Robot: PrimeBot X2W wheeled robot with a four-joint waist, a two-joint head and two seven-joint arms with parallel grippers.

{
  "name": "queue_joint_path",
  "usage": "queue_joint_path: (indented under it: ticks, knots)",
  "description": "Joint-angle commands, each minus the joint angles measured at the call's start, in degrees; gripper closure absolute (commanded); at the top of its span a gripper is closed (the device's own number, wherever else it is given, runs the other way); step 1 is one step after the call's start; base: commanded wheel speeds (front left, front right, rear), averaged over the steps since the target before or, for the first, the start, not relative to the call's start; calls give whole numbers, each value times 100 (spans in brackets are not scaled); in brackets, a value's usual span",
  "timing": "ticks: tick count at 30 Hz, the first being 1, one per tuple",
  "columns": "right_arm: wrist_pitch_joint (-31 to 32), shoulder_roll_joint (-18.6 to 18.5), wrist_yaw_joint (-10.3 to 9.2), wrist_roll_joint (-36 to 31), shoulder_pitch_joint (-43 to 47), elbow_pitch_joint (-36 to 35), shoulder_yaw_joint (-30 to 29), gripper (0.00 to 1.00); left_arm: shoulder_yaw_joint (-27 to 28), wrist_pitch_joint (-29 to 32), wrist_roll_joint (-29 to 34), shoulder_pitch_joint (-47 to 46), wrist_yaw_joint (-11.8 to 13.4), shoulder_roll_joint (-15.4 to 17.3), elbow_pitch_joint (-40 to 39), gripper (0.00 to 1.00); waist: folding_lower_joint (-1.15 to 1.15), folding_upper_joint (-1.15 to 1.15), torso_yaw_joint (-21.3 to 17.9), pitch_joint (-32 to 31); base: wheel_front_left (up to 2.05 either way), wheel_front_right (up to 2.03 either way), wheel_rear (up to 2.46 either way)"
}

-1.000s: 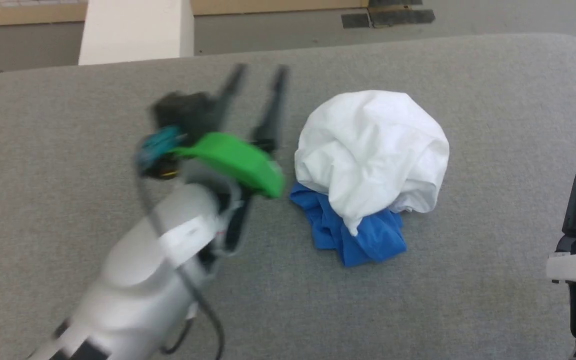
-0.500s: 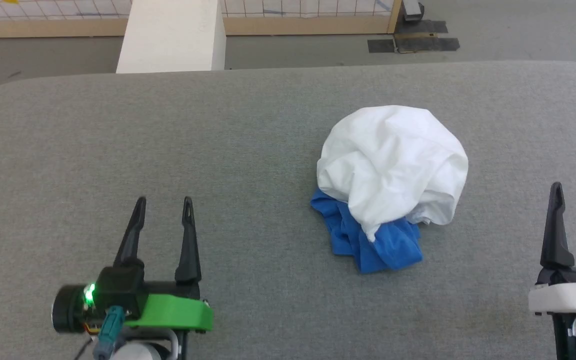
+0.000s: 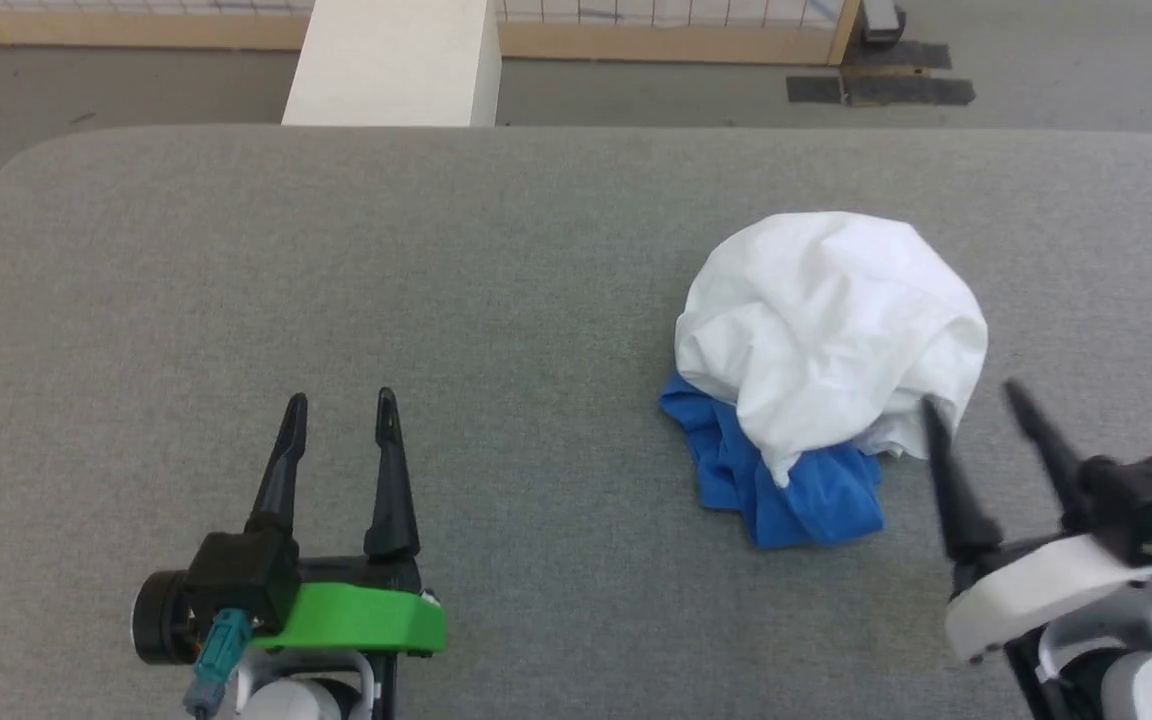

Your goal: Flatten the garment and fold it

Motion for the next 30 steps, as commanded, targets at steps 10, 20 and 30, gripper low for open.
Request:
queue_joint_path:
  ticks: [10,20,30]
  knots:
    - [1865,-632,-9,589,288,68,747,0,265,-21,351,-241,-476,-504,157,0,0,0,464,647,0,0,0]
    - [1724,-624,-9,408,-31,228,494,100,380,-21,327,-230,-507,-571,275,0,0,0,518,589,0,0,0]
    - [1709,-1206,-9,-62,-875,-877,-637,100,495,-22,221,-130,-470,-574,291,0,0,0,114,279,0,0,0]
